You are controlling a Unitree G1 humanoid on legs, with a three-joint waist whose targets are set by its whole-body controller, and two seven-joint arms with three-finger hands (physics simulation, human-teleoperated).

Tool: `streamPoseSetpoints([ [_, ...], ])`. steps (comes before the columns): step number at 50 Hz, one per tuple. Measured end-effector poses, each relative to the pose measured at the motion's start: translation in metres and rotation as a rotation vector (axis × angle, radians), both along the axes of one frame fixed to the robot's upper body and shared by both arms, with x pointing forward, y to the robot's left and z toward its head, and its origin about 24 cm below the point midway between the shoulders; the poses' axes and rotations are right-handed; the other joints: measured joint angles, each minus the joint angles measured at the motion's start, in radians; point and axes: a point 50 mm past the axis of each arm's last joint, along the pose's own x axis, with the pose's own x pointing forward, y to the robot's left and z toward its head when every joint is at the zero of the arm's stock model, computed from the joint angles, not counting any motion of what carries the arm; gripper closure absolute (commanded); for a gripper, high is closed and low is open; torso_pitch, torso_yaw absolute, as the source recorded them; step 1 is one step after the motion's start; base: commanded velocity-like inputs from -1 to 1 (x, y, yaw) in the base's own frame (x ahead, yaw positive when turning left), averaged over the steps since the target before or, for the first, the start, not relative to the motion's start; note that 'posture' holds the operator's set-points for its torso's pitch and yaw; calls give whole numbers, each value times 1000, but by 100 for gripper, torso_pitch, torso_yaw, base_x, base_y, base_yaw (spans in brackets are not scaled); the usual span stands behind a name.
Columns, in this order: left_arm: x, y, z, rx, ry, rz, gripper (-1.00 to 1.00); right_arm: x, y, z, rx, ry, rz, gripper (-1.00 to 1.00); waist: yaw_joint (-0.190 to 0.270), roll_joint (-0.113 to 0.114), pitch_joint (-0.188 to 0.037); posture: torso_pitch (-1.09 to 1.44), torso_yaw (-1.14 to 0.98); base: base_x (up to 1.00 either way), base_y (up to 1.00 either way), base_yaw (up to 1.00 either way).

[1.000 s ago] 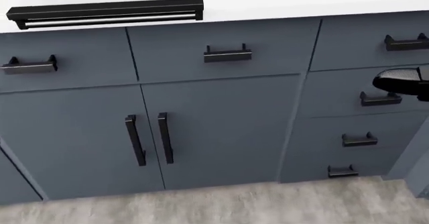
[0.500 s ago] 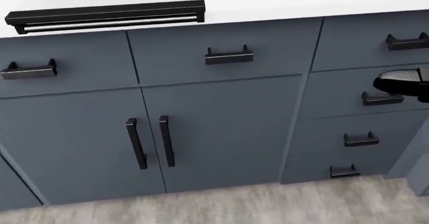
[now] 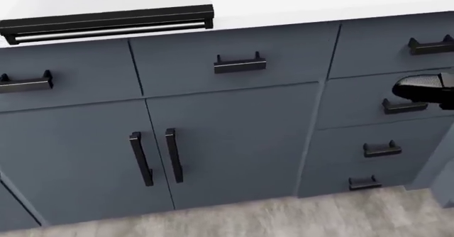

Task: Close the toaster oven door.

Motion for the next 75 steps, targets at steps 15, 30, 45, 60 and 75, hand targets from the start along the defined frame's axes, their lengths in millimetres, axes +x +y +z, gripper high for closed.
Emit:
streamPoseSetpoints([
  [15,2,-7,4,9,-11,-34,-100,-4,-5,8,-7,-33,-32,-100,-19,-19,5,0,0,8,11,0],
  [30,0,-2,5,7,-16,-8,-100,-4,-1,11,-1,-42,-1,-100,-4,-57,3,0,0,8,14,0],
  [45,-1,-4,10,20,-35,-21,-100,-5,-2,10,0,-44,-12,-100,-16,39,-6,0,0,8,15,0],
  [60,2,-6,2,5,-8,-29,-100,-6,-4,10,1,-38,-16,-100,-20,-63,5,0,0,8,14,0],
  [75,-1,2,2,-1,-5,6,-100,-1,2,2,4,2,18,-100,0,21,-1,0,0,8,9,0],
])
